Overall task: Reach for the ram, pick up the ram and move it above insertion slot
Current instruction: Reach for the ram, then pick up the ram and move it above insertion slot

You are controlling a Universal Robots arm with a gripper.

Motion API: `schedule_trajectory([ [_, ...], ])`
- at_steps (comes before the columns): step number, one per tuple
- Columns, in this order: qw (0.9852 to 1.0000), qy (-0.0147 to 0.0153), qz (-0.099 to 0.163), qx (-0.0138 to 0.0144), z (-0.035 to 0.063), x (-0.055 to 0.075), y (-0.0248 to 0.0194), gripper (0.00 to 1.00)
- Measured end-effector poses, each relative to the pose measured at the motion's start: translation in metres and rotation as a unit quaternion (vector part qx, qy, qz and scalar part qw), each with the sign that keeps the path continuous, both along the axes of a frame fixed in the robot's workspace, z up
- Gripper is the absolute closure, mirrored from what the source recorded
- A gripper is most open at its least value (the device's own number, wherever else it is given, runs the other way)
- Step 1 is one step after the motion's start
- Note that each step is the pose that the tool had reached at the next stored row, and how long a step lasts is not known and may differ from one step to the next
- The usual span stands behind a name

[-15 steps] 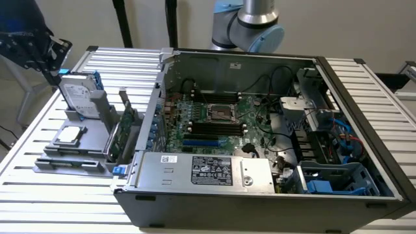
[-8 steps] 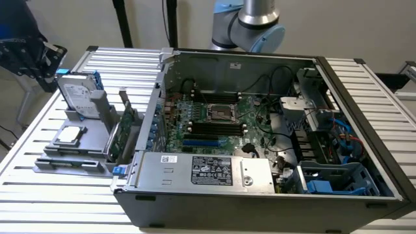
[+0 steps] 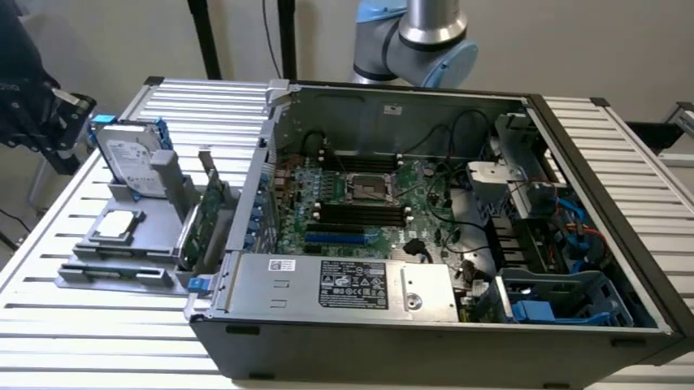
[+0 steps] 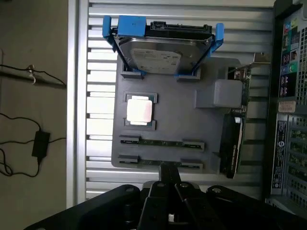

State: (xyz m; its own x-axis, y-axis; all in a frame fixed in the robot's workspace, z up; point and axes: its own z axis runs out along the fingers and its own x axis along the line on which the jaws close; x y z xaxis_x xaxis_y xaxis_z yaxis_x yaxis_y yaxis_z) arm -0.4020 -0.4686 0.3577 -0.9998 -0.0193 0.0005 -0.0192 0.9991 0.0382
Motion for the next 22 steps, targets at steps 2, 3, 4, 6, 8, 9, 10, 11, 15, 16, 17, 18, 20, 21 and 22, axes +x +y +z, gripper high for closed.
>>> schedule_trajectory([
  [2,1.0,0.0,0.0,0.0,0.0,0.0,-0.0074,0.89],
  [3,1.0,0.0,0.0,0.0,0.0,0.0,-0.0111,0.89],
  [4,1.0,0.0,0.001,0.0,0.0,0.0,-0.0145,0.89],
  [6,1.0,0.0001,0.001,0.0,0.0001,0.0,-0.0203,0.89],
  [8,1.0,0.0001,0.001,0.0,0.0001,0.0,-0.0221,0.89],
  [9,1.0,0.0001,0.001,0.0001,0.0001,0.0,-0.0221,0.89],
  [10,1.0,0.0,0.001,0.0001,0.0001,0.0,-0.0221,0.89],
  [11,1.0,0.0,0.001,0.0001,0.0,0.0,-0.0221,0.89],
  [15,1.0,0.0,0.001,0.0002,0.0,0.0,-0.0221,0.89],
  [16,1.0,0.0001,0.001,0.0001,0.0001,0.0,-0.0221,0.89],
  [17,1.0,0.0,0.001,0.0001,0.0,0.0,-0.0221,0.89],
  [18,1.0,0.0,0.001,0.0001,0.0,0.0,-0.0221,0.89],
  [20,1.0,0.0,0.001,0.0001,0.0,0.0,-0.0221,0.89],
  [21,1.0,0.0,0.001,0.0002,0.0,0.0,-0.0221,0.89],
  [22,1.0,0.0,0.001,0.0001,0.0,0.0,-0.0221,0.89],
])
